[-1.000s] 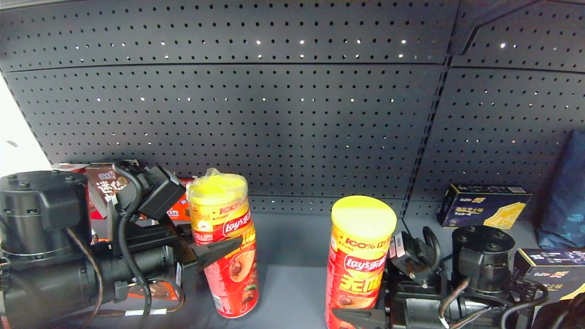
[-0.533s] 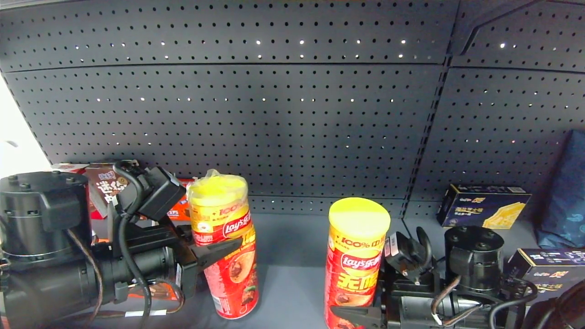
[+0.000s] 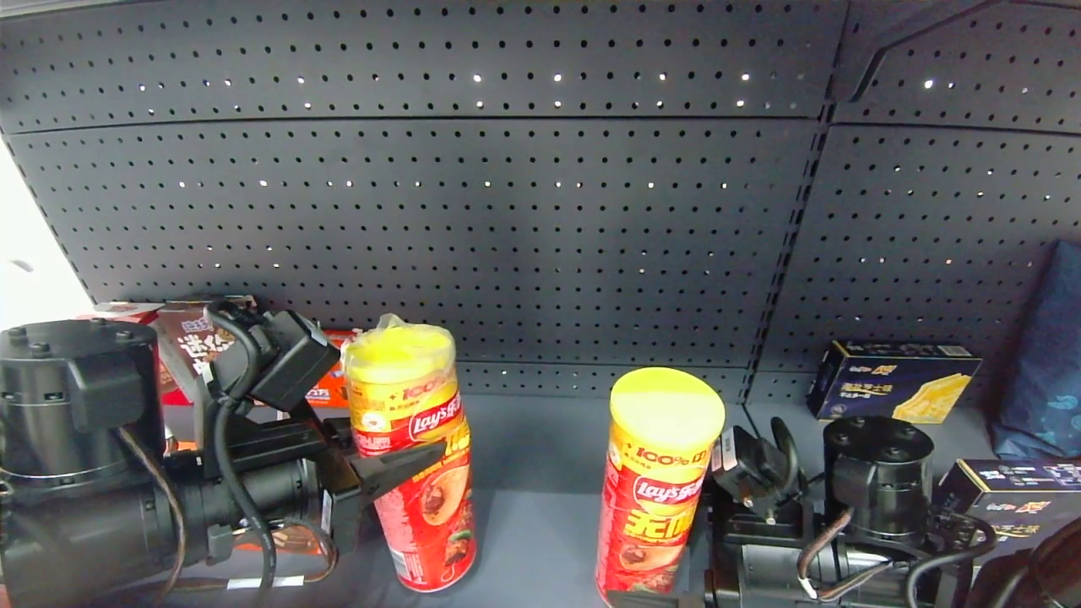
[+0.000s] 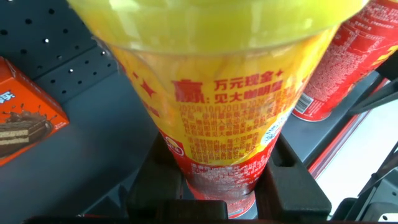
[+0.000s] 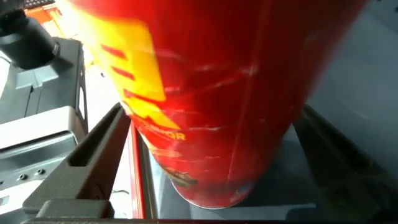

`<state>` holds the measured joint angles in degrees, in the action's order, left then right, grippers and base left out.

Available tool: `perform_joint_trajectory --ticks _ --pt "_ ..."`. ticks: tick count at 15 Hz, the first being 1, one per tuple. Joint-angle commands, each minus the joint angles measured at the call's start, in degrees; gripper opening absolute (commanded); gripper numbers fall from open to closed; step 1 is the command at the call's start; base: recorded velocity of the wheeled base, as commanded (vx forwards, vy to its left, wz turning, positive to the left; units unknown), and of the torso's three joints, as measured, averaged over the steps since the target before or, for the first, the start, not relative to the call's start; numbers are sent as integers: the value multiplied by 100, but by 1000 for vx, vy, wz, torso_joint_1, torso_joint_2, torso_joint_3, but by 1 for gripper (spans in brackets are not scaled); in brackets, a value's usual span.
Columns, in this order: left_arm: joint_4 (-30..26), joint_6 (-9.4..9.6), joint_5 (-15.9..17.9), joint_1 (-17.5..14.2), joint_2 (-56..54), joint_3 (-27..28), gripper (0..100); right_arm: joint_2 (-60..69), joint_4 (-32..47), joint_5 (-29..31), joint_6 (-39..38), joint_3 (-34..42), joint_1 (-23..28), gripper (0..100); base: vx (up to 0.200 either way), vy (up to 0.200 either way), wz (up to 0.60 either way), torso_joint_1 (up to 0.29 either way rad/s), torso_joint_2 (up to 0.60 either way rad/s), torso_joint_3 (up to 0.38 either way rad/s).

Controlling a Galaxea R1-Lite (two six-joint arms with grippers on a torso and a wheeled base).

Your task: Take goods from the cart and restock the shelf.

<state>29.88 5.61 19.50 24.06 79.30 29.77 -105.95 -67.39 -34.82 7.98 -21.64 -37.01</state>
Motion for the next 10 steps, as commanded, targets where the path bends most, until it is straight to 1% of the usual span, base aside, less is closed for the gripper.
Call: perform_joint_trajectory --ticks 1,3,5,6,7,8,10 --pt "0 2 1 2 -11 3 0 408 -2 133 1 107 18 100 0 0 0 0 0 0" --pt "-17 2 1 2 -11 3 0 883 7 168 1 274 89 100 0 0 0 0 0 0" --pt "-17 11 -8 2 -11 3 0 1788 68 168 -7 573 98 100 0 0 0 0 0 0" --pt "-17 11 -8 2 -11 -33 0 2553 411 230 -7 784 177 100 0 0 0 0 0 0" --pt "9 11 -8 2 -11 -112 0 3221 1008 247 -7 819 344 100 0 0 0 0 0 0" --pt "9 19 1 2 -29 -164 0 3889 1800 397 -7 714 572 100 0 0 0 0 0 0" --pt "18 37 1 2 -108 -164 0 4794 3012 959 -60 353 836 100 0 0 0 0 0 0"
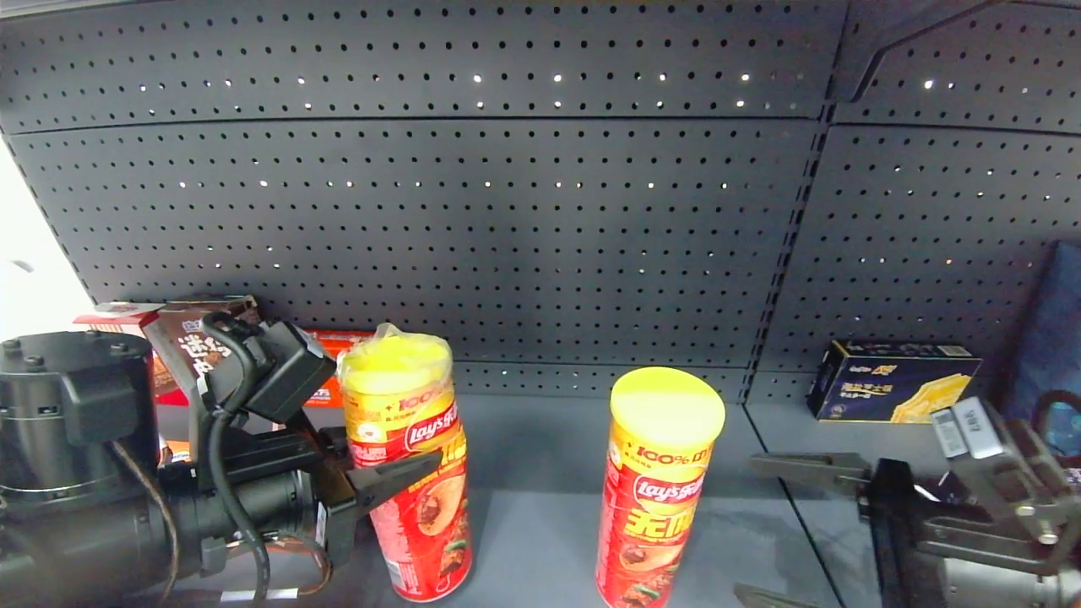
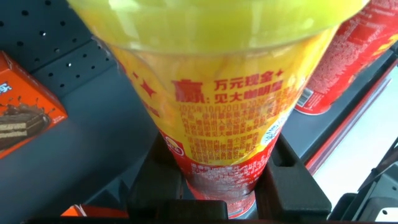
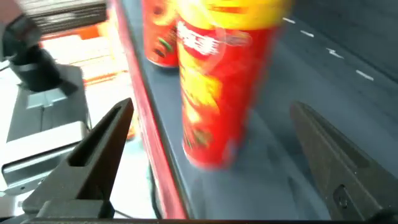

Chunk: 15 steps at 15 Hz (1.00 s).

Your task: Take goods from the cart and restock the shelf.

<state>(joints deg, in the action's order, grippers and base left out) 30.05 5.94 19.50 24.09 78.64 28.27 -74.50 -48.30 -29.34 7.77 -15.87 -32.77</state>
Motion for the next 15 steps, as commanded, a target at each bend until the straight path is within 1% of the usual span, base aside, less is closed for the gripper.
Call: perform_joint_trajectory --ticks 1,2,3,4,5,6,7,9,11,12,13,14,15 --pt "-8 13 1 8 -103 -41 0 1983 1525 755 -170 -302 526 100 0 0 0 0 0 0" --pt "-8 13 1 26 -174 -85 0 2255 1806 1203 -249 -302 570 100 0 0 0 0 0 0" --pt "1 39 9 26 -209 -138 0 2457 2035 1818 -249 -276 570 100 0 0 0 0 0 0" --pt "1 48 9 26 -253 -146 0 2572 2123 2161 -267 -258 570 100 0 0 0 0 0 0" --pt "27 48 9 17 -332 -129 0 2835 2290 2917 -425 -188 579 100 0 0 0 0 0 0" --pt "45 48 9 17 -429 -155 0 3011 2307 3418 -460 -118 579 100 0 0 0 0 0 0" --pt "45 48 27 17 -490 -234 0 3178 2325 3883 -460 32 579 100 0 0 0 0 0 0" --pt "45 48 45 17 -543 -340 0 3618 2325 4604 -460 576 649 100 0 0 0 0 0 0" --pt "45 39 45 17 -587 -340 0 4092 2360 4982 -451 1051 913 100 0 0 0 0 0 0" --pt "45 39 45 17 -648 -357 0 4303 2536 5096 -451 1244 1203 100 0 0 0 0 0 0" --pt "45 39 45 17 -657 -366 0 4435 2659 5114 -451 1341 1387 100 0 0 0 0 0 0" --pt "45 39 45 17 -657 -366 0 5006 3063 5052 -469 1587 1721 100 0 0 0 0 0 0" --pt "54 30 45 17 -666 -357 0 5560 3696 4921 -469 1587 1739 100 0 0 0 0 0 0"
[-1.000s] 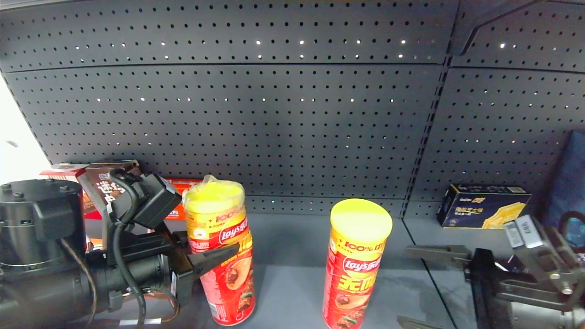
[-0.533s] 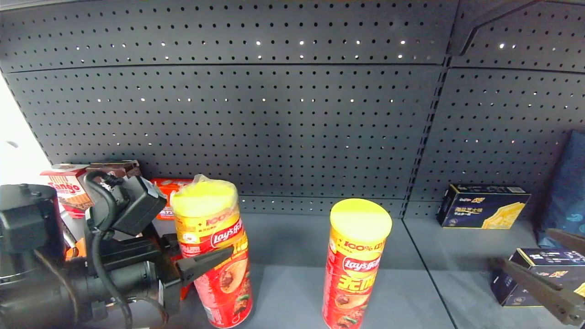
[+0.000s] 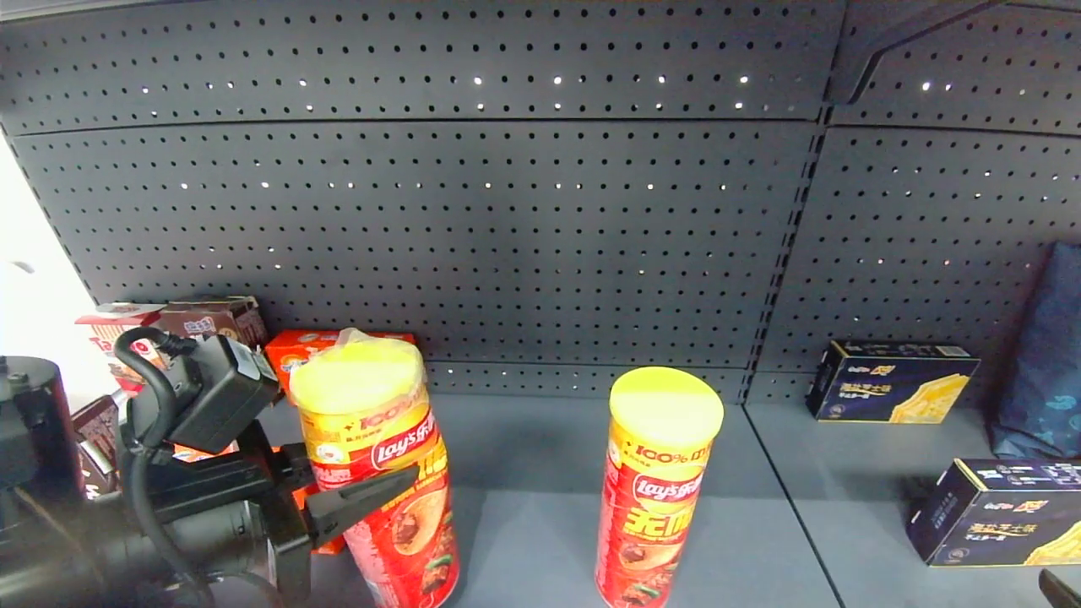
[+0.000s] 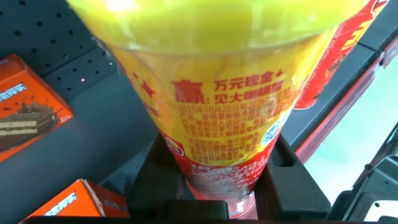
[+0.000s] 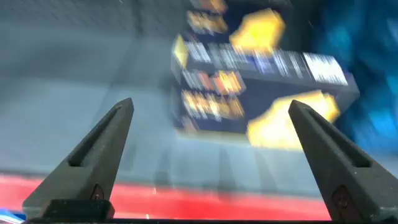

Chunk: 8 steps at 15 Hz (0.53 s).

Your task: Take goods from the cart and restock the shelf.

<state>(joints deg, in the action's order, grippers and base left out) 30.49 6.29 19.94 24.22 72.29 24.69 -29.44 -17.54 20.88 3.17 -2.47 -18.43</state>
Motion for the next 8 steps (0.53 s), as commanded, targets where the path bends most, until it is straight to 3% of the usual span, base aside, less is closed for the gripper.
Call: perform_joint_trajectory --ticks 1,2,8 --pt "10 -5 10 4 -40 1 0 1441 1086 -102 -1 247 323 100 0 0 0 0 0 0" --pt "10 4 27 4 -31 10 0 2232 1710 -216 -9 142 270 100 0 0 0 0 0 0" --pt "10 4 71 4 -40 -25 0 2944 1719 -295 -194 124 33 100 0 0 0 0 0 0"
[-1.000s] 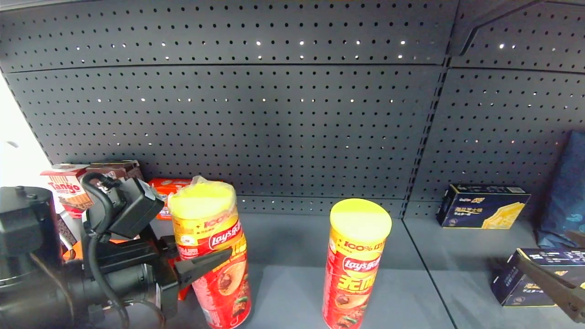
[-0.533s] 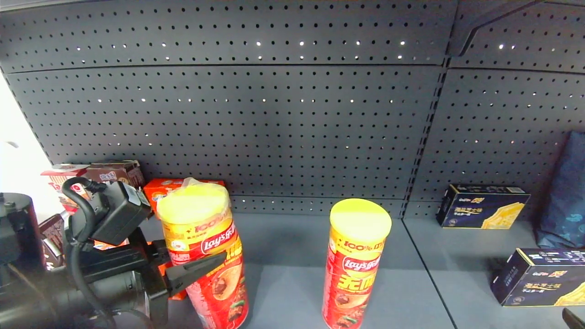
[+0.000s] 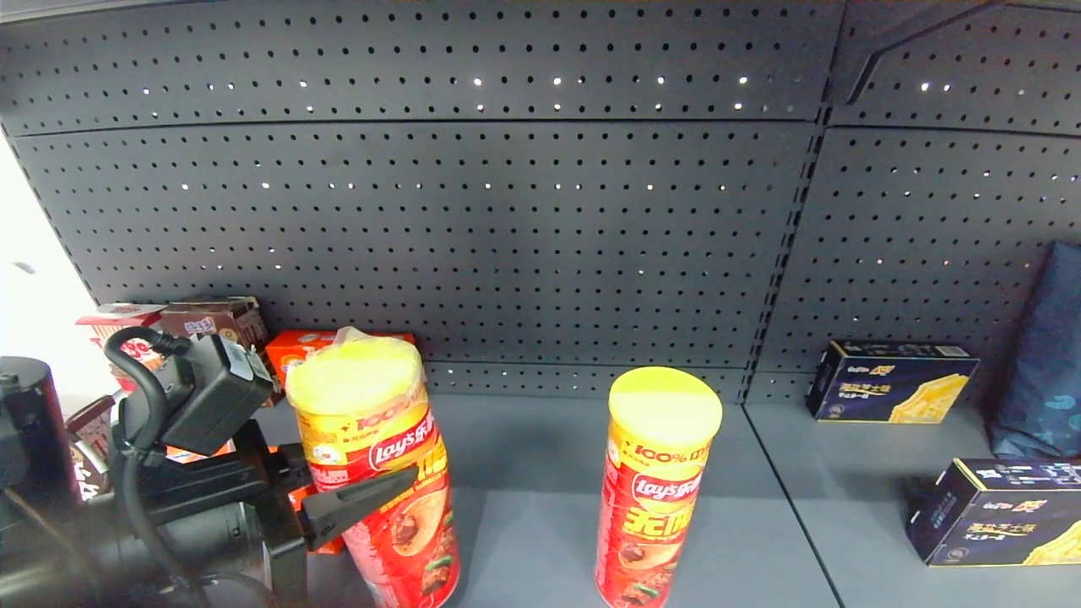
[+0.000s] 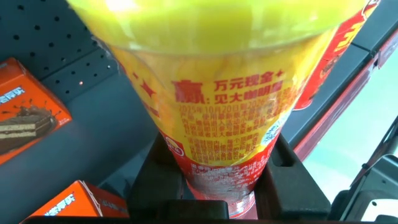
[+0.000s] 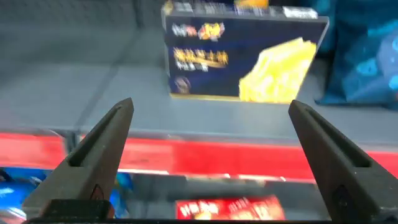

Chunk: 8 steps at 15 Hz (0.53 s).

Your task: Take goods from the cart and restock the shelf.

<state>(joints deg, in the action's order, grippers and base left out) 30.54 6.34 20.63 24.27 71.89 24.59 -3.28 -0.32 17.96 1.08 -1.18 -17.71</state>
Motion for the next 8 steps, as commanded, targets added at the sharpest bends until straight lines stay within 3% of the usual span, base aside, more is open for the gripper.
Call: perform_joint_trajectory --ticks 1,3,5,8 --pt "5 -1 12 7 1 -7 0 328 -3 -117 23 -5 -39 100 0 0 0 0 0 0" --pt "5 -1 47 16 -8 2 0 328 -21 -741 15 4 -74 100 0 0 0 0 0 0" --pt "-4 -1 47 16 -122 -24 0 328 -3 -1989 15 118 -347 100 0 0 0 0 0 0" --pt "-13 -10 47 7 -158 -68 0 328 5 -2007 -29 118 -628 100 0 0 0 0 0 0"
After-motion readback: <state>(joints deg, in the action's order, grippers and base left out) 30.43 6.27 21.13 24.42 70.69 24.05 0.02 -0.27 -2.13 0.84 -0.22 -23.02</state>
